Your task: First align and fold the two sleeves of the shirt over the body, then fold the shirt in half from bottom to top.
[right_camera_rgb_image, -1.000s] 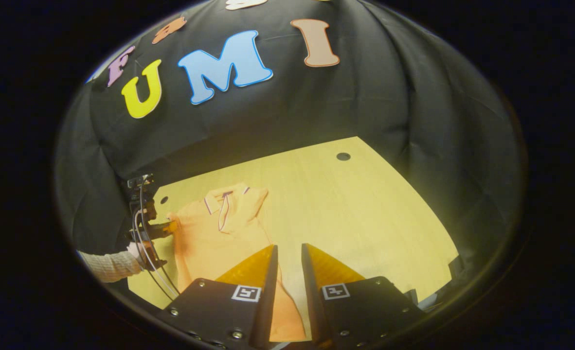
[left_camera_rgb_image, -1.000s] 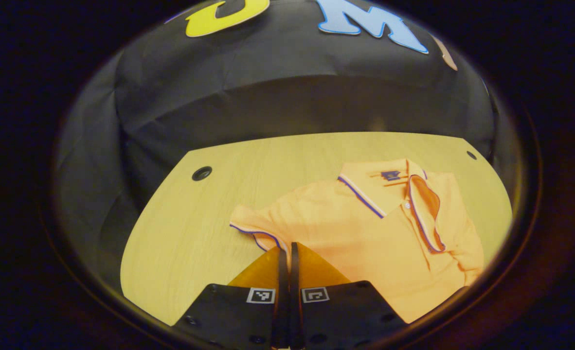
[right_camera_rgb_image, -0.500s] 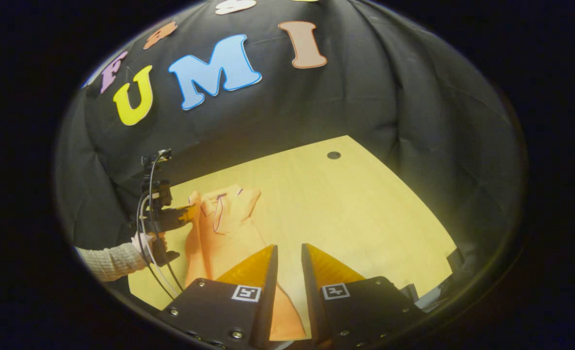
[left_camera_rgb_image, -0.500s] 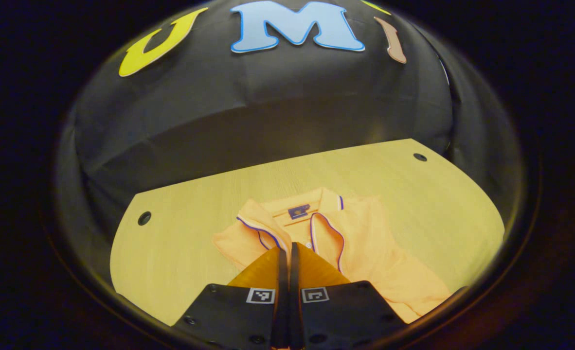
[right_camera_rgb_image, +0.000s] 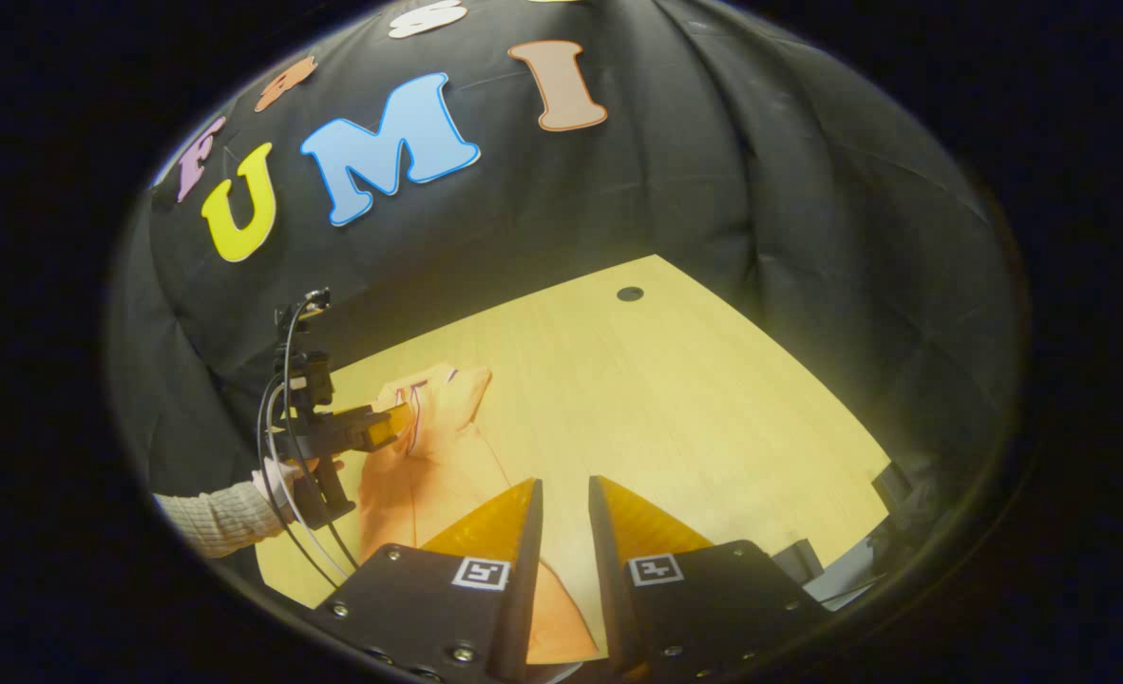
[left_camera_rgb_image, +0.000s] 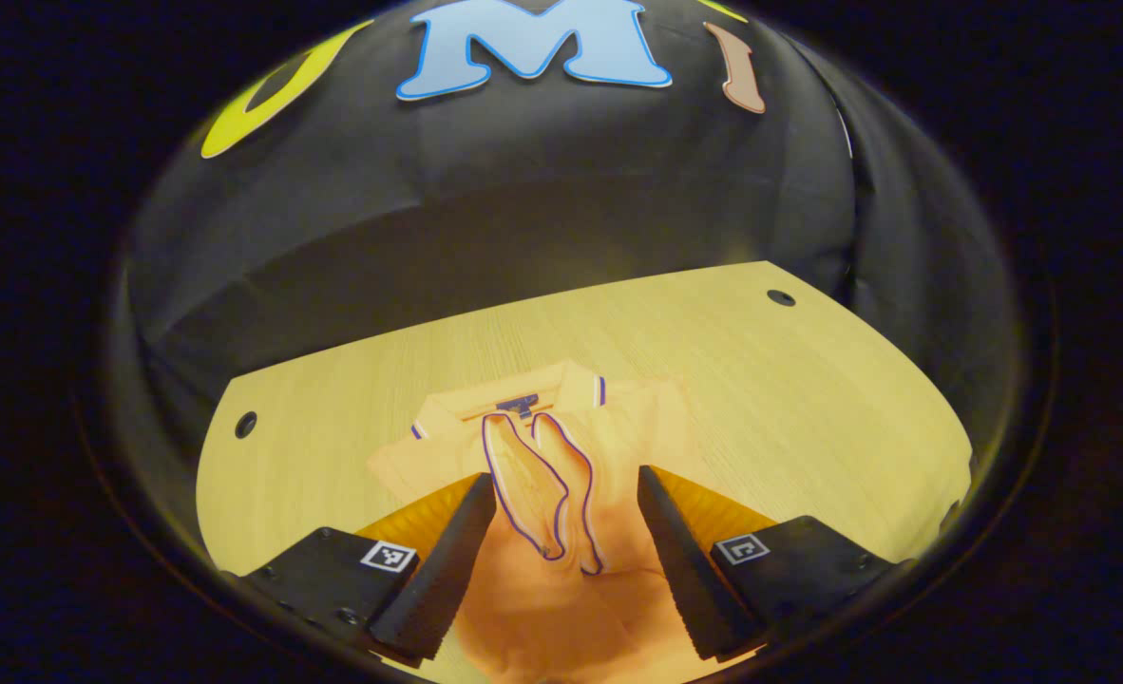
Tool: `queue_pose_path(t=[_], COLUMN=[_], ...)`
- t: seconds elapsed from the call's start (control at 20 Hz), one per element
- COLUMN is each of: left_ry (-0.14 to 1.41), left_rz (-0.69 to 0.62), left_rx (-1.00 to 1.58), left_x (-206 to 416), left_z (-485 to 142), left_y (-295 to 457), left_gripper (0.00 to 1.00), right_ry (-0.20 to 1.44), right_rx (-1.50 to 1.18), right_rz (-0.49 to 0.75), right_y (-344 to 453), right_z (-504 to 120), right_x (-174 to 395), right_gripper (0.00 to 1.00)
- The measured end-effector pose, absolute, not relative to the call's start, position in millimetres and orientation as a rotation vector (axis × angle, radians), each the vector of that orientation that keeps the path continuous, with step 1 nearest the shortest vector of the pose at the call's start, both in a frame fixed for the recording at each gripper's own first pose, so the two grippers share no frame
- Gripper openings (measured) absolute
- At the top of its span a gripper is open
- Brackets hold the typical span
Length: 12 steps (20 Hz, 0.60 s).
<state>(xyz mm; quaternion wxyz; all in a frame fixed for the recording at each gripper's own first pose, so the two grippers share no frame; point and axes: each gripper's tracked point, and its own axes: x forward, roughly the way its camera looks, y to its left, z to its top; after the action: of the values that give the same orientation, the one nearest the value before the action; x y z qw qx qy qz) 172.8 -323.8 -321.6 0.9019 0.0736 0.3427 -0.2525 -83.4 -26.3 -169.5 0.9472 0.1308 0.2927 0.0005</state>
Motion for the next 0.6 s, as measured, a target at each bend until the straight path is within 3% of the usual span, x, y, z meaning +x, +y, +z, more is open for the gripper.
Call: queue_pose_path(t=[0.25, 0.3, 0.35, 0.55, 0.6], left_ry=[0.734, 0.737, 0.746, 0.786, 0.802], left_rz=[-0.55, -0.543, -0.533, -0.453, -0.428], left_rx=[0.13, 0.13, 0.123, 0.082, 0.071], left_x=[130.2, 118.6, 108.4, 63.7, 53.8], left_z=[-307.7, -303.3, -300.3, -296.1, -296.9], left_y=[-291.0, -277.4, -265.8, -213.7, -201.1], left_gripper=[1.0, 0.98, 0.98, 1.0, 0.97], right_ry=[0.628, 0.638, 0.645, 0.691, 0.701], right_rx=[0.262, 0.262, 0.261, 0.246, 0.24], right_rz=[0.043, 0.061, 0.074, 0.138, 0.153], right_y=[-13.6, -9.2, -5.6, 12.2, 15.5], right_z=[-185.9, -189.2, -191.7, -207.9, -214.3], right_x=[-78.5, -77.0, -76.0, -74.8, -75.0], right_gripper=[0.34, 0.29, 0.38, 0.39, 0.46])
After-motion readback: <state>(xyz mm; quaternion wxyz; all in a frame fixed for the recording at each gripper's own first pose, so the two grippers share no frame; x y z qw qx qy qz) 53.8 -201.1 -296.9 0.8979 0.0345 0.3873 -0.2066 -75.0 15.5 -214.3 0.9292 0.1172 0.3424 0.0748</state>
